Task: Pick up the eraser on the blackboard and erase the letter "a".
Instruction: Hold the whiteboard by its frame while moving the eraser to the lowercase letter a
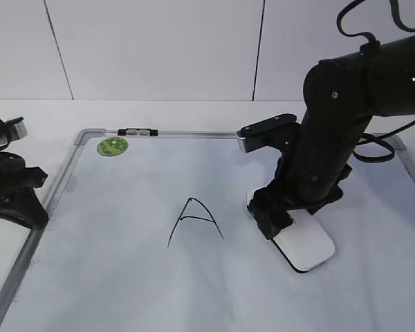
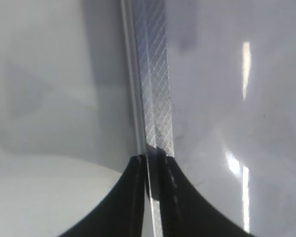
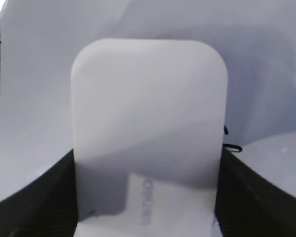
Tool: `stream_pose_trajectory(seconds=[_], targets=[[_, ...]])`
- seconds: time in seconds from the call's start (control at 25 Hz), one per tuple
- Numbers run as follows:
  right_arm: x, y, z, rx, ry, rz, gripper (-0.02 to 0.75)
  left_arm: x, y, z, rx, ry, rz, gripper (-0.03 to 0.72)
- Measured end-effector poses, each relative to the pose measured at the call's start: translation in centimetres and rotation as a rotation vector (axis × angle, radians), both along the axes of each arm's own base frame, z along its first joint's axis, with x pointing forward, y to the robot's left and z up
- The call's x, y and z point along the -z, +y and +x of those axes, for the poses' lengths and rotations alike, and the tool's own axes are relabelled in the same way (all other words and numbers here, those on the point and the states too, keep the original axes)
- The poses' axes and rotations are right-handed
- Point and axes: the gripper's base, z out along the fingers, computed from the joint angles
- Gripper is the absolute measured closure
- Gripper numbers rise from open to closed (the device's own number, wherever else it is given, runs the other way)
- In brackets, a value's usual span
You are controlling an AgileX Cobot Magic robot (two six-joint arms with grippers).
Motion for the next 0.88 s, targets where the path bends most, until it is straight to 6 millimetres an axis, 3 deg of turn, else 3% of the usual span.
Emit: stream_pose_trajectory(seconds=[0.88], targets=[[0.88,0.15,0.41,0.003,-0.007,-0.01,0.174,0.07,-0.01,0.03,-0.003,0.001,-0.002,0.642]])
